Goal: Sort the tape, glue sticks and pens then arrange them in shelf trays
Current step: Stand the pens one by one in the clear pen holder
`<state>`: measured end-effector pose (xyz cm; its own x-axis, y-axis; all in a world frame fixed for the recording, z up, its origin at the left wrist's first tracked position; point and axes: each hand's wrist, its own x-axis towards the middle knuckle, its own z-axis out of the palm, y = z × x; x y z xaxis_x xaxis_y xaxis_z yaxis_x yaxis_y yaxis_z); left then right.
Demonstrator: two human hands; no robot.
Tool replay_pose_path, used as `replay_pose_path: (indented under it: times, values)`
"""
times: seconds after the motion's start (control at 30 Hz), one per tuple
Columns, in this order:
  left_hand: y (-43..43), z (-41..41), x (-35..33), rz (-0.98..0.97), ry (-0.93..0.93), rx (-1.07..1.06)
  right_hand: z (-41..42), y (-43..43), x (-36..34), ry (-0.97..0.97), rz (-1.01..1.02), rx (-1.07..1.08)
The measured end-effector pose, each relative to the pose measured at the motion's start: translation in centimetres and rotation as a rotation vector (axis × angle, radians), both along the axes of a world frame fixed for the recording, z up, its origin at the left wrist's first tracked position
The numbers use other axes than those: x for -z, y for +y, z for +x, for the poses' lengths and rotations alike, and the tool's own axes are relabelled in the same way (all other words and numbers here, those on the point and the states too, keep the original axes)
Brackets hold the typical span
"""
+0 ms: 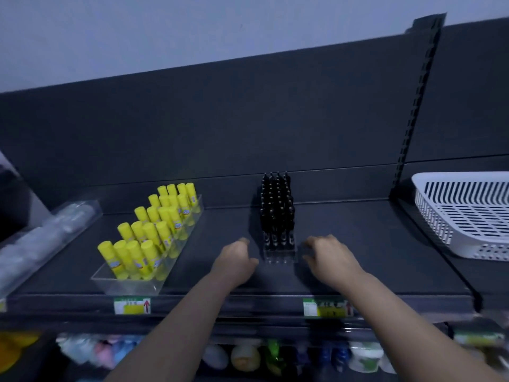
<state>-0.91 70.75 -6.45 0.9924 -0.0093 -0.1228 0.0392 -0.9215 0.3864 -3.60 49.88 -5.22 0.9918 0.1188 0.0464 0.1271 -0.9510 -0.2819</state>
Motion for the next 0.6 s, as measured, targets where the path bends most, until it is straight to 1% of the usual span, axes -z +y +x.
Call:
replay_pose_path:
  times: [0.07, 0.2, 0.33, 0.4, 0.47, 0.6]
  values:
    - [0.0, 1.1, 0.7, -0.049, 0.025, 0.045, 0.6, 1.0, 0.8, 0.042, 0.043, 0.008]
    - [-0.5, 2.8, 2.0, -0.227, 0.059, 0.095, 1.5, 2.3, 1.8, 0.063, 0.160, 0.042]
    - [-0.9, 3.5, 2.9, -0.392, -0.006, 0.123, 1.7, 2.3, 2.0, 0.066, 0.292, 0.102]
    - [-1.3, 3.6, 3.0, -0.461, -0.013, 0.131, 1.7, 1.9, 2.0, 0.068, 0.316, 0.105]
    - [-1.8, 3.5, 3.0, -0.499, -0.005, 0.154, 1.7, 1.4, 1.8, 0.067, 0.309, 0.109]
    - [-3.3, 3.8, 3.5, -0.486, -0.013, 0.148, 1.3, -0.2, 1.5, 0.076, 0.301, 0.135]
